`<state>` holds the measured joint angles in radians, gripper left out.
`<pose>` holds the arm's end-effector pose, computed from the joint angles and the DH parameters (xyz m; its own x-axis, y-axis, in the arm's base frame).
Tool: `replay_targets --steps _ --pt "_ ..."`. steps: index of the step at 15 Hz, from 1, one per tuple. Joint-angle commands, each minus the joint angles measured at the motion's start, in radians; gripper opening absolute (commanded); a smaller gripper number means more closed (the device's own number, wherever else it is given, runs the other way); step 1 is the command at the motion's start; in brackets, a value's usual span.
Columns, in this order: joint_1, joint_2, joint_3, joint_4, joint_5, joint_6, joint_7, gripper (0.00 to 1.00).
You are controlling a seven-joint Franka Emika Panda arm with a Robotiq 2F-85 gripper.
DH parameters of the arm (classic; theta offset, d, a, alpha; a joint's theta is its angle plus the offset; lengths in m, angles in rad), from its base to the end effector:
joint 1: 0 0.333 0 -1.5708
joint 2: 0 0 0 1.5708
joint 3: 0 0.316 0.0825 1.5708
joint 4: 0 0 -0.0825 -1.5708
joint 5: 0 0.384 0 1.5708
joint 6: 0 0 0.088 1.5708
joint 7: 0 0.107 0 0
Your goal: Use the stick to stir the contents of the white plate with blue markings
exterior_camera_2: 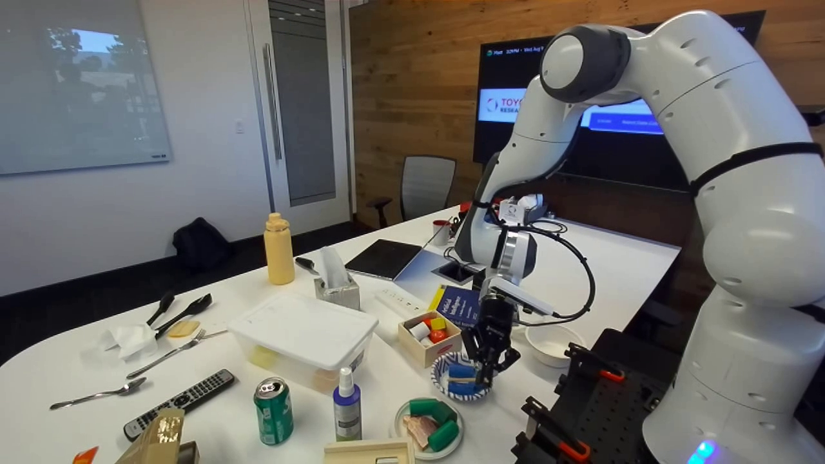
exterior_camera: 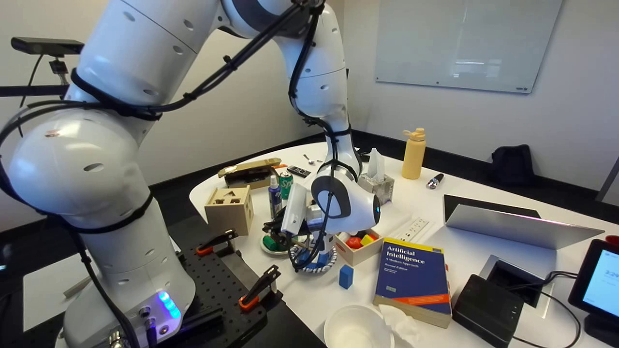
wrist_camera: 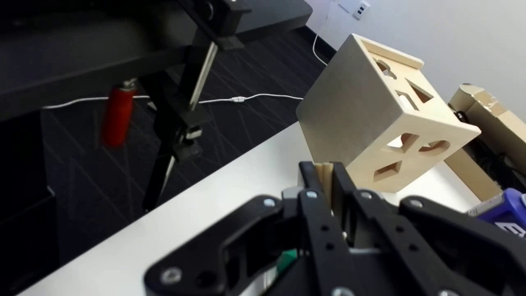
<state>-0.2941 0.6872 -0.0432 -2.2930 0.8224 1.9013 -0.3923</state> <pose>0.3721 -0.0788 0.0336 0.5919 -0.1811 -0.7854 -0.7341 -0.5235 -0.4325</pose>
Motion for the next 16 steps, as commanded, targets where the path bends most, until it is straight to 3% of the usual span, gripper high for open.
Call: replay_targets --steps 1,8,16 --pt "-0.001 -0.057 -0.029 -0.078 0.040 -0.033 0.022 0.03" --pt "0.014 -0.073 -0.102 -0.125 0.042 0.022 0.043 0.03" --pt "0.042 -0.072 -0.080 -0.067 0.026 0.089 0.012 0.03"
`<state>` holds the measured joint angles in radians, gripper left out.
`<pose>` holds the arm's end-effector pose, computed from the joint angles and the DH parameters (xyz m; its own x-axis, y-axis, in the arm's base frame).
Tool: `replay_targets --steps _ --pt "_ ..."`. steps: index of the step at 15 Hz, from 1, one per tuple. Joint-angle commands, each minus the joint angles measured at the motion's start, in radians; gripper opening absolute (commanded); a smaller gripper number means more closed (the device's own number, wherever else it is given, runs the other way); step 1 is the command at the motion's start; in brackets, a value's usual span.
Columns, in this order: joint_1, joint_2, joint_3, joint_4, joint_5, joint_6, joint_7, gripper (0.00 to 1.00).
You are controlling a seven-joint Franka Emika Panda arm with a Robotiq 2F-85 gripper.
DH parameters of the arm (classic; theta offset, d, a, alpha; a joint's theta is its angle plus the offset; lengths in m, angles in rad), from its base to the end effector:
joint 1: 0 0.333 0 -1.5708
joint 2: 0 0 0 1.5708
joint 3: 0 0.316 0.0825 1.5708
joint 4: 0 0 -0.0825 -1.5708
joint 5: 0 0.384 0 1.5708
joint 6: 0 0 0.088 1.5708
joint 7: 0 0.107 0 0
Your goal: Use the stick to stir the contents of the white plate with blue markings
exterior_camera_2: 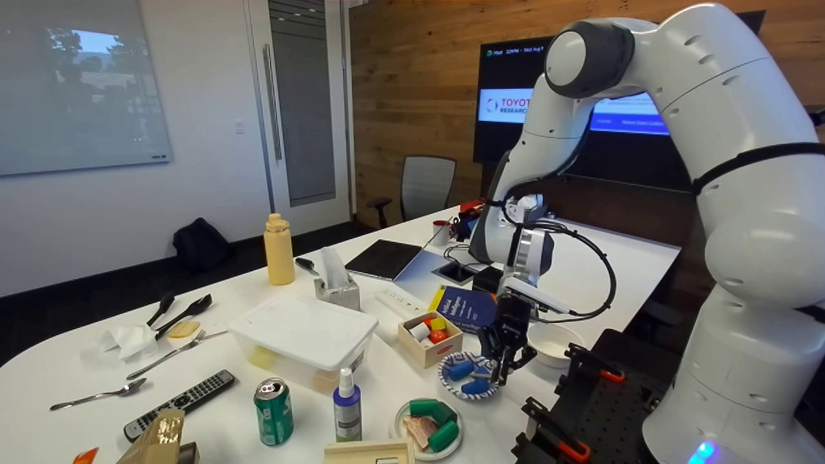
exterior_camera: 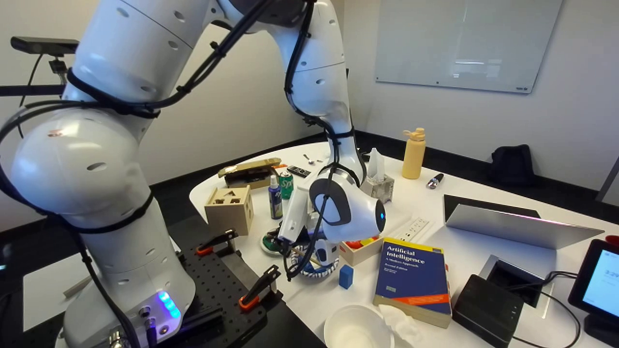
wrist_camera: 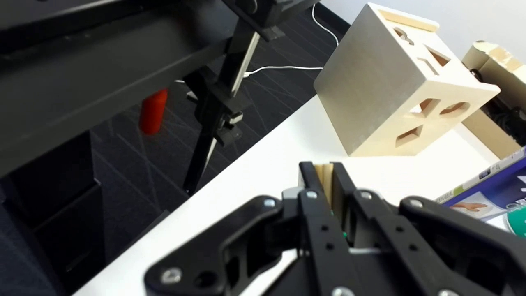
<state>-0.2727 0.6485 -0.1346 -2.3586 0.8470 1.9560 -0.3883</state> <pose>0.3476 -0.1113 0.0376 0.5559 -0.3007 -0.7750 -0.7852 -0.4961 -0.3707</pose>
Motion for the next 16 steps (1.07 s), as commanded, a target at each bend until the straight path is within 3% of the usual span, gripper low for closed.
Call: replay_targets --steps 1,9,16 --pt "0.020 -0.030 0.017 0.007 0.002 0.036 0.001 0.03" --pt "0.009 -0.001 0.082 0.064 0.003 -0.079 -0.023 0.03" --pt "0.015 0.007 0.069 0.028 0.016 -0.176 0.007 0.03"
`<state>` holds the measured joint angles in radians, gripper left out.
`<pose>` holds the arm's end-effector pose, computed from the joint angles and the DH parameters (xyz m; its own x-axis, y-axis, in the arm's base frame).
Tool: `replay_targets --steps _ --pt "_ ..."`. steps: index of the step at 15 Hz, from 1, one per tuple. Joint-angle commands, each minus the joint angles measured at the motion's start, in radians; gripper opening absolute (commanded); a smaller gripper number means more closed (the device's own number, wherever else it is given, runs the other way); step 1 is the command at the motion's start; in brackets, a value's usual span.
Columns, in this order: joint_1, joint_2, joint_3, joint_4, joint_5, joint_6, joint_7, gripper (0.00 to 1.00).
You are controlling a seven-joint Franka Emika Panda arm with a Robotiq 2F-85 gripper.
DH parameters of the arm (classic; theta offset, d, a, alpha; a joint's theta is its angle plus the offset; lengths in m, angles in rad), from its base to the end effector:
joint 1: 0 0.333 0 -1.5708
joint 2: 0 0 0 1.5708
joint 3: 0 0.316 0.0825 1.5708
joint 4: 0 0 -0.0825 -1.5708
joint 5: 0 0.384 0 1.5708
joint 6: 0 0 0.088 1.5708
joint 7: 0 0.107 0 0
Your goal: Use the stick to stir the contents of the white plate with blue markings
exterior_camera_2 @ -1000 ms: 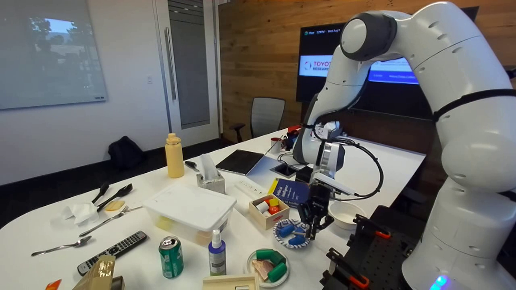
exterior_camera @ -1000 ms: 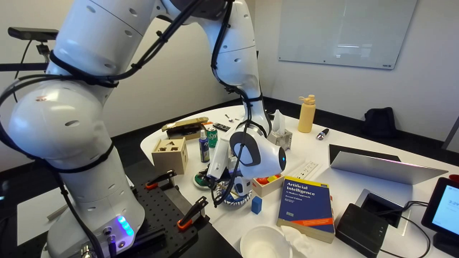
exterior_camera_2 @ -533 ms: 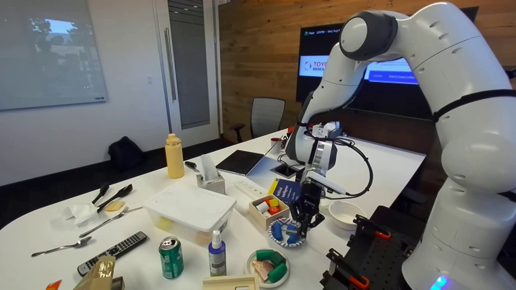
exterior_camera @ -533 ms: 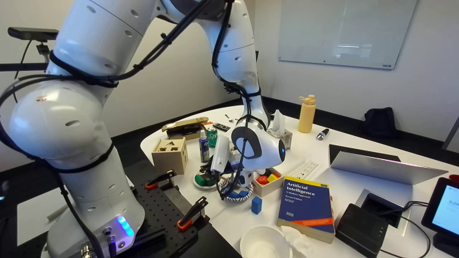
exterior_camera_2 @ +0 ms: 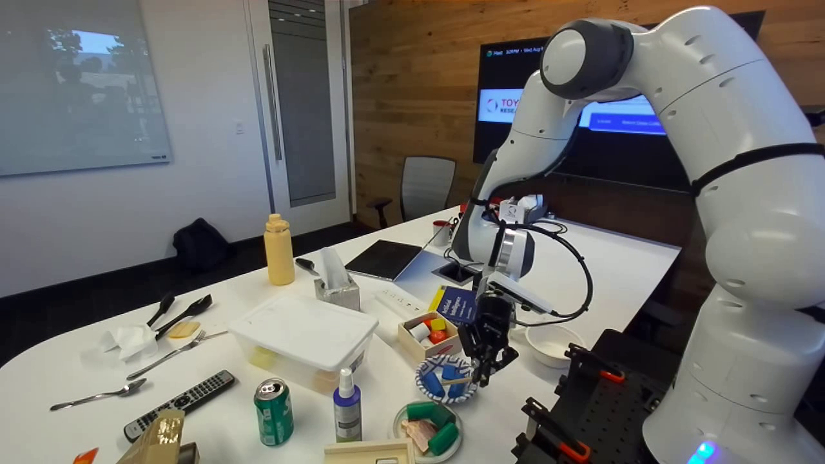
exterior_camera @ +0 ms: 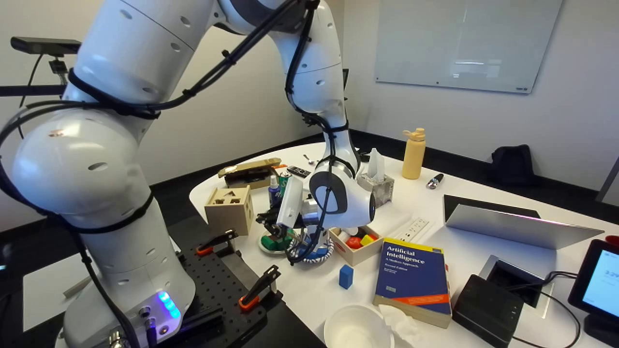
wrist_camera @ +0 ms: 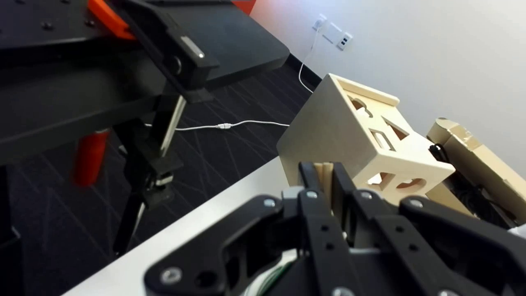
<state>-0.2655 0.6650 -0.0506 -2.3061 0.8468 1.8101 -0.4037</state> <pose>0.3700 -0.0607 0.0462 0.5789 -0.1073 -0.8083 -0.7361 -0.4953 -0.4614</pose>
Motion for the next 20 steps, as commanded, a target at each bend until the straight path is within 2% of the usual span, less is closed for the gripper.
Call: replay_targets --steps 1,10,16,20 --pt "0.014 -0.018 -0.023 -0.038 0.018 -0.018 0.037 0.03" --pt "0.057 -0.065 -0.067 -0.065 -0.011 0.037 0.158 0.03" --pt "0.135 -0.165 -0.038 -0.070 -0.066 0.086 0.173 0.03" --pt "0.195 -0.236 -0.003 -0.053 -0.127 0.077 0.217 0.03"
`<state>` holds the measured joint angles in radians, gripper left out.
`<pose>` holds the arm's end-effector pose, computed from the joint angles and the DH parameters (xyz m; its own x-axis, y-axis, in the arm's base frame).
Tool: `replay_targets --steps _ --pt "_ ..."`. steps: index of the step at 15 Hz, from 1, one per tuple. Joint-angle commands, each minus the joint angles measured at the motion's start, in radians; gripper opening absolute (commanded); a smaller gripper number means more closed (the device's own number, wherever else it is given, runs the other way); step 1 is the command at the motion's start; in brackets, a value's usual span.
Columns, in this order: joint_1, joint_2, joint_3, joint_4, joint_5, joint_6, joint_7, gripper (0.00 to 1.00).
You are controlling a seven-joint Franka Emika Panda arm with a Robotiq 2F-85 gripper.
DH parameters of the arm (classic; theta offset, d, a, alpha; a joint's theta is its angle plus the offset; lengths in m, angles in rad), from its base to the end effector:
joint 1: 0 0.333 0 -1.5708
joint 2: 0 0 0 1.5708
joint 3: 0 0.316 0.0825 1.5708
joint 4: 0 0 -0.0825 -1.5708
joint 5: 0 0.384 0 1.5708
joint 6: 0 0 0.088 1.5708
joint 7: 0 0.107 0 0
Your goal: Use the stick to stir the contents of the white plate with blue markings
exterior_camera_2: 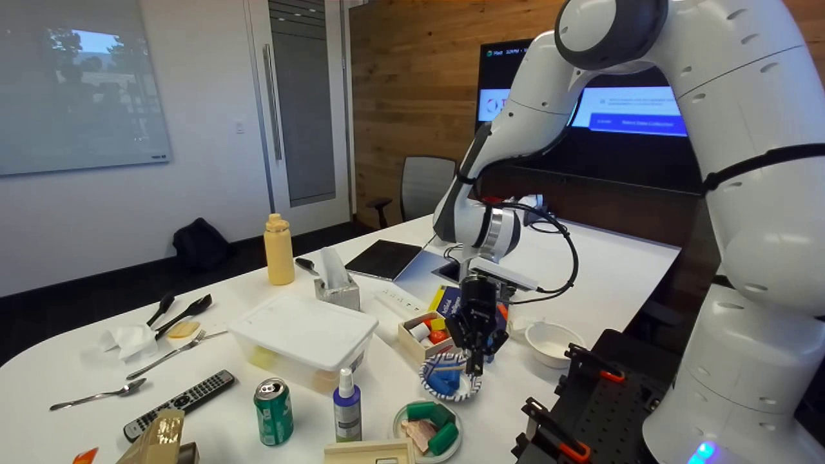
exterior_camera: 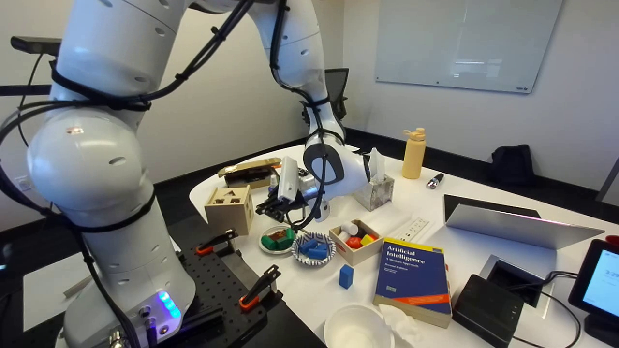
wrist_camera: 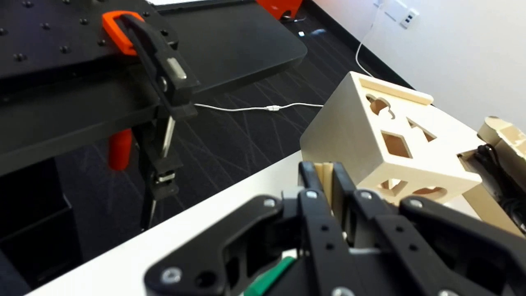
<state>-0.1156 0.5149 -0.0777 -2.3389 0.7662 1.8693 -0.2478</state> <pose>0.3972 -0.0290 0.0948 0.6044 -0.1637 -0.7797 -0.6580 -0.6544 -0.3726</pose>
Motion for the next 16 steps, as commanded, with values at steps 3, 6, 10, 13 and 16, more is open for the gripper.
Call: replay_targets --steps 3,6,10,13,16 --pt "0.079 -0.078 0.060 0.023 -0.088 0.011 0.090 0.03" --pt "0.115 0.013 0.098 0.083 -0.122 0.035 0.115 0.03" --pt "0.178 0.108 0.121 0.131 -0.204 0.164 0.178 0.03" --pt "0.218 0.164 0.123 0.170 -0.310 0.269 0.261 0.03" --pt "0.229 0.207 0.132 0.211 -0.380 0.317 0.308 0.03"
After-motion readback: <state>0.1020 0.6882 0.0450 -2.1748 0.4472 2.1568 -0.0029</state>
